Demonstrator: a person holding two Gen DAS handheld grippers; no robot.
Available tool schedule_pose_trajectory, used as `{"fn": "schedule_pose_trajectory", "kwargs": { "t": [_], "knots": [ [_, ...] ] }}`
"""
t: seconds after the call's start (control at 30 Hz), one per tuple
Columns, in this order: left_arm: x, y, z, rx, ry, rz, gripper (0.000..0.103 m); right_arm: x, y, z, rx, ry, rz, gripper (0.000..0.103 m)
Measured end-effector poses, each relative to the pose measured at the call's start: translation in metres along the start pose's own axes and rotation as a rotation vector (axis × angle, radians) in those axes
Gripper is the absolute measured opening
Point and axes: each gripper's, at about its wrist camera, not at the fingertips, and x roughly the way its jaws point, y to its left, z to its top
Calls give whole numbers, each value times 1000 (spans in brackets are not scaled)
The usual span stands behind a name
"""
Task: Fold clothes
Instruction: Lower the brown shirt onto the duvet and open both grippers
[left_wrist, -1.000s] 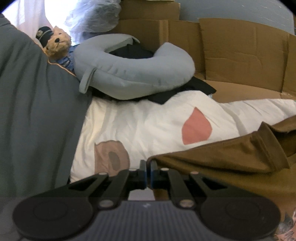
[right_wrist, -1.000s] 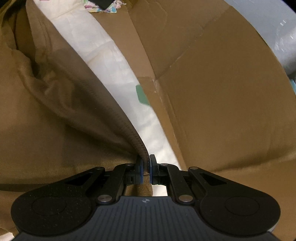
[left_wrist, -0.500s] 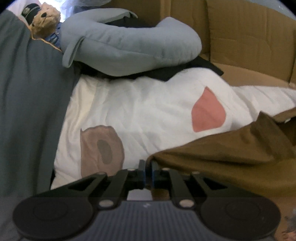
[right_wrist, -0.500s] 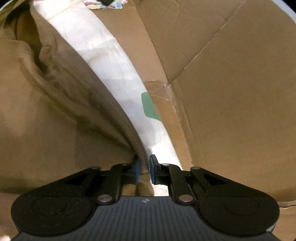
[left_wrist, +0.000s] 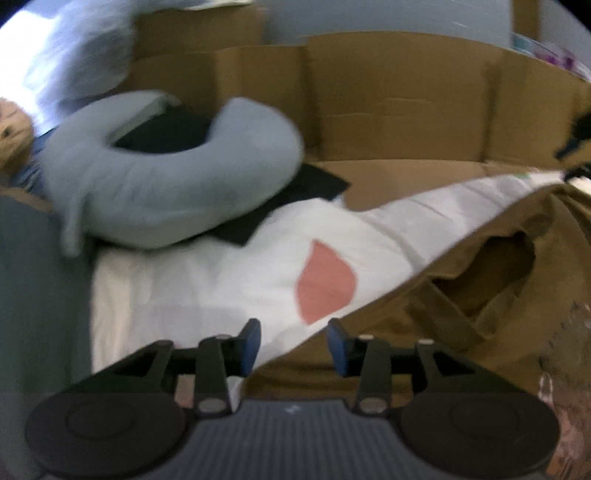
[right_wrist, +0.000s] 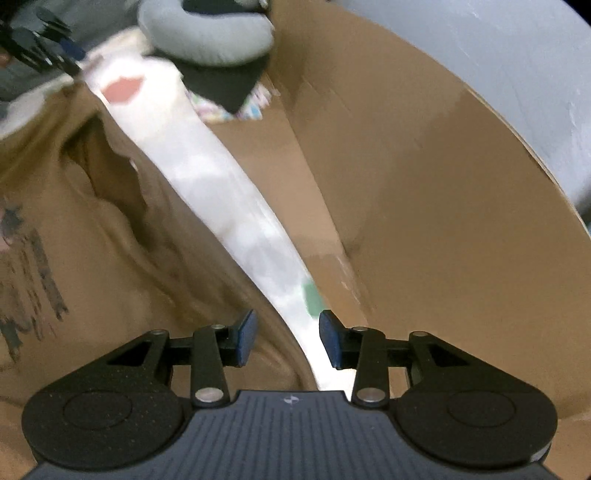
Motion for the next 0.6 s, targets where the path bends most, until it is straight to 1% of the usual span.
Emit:
{"fn": "schedule_pose_trajectory", "kwargs": {
  "t": [0.13,0.2,0.27,0.47,0.53,0.57,0.6],
  "knots": [
    [14,-16,1,120,11,-29,43,15,14,6,1,-27,39,45],
    [19,-23,1,168,15,-46,43,19,24,8,-37,-43,65,45],
    [23,-26,3,196,15,-68,42,21,35,10,-88,-55,80,45],
    [33,-41,8,287,33,-146,41,37,50,20,-173,-43,142,45],
    [38,-46,9,321,45,-172,40,43,53,23,-200,-43,142,45],
    [41,-49,10,335,50,-186,37,45,55,25,-211,-43,147,45],
    [44,-51,11,345,55,-199,36,48,56,27,-221,-43,153,45]
  ]
}}
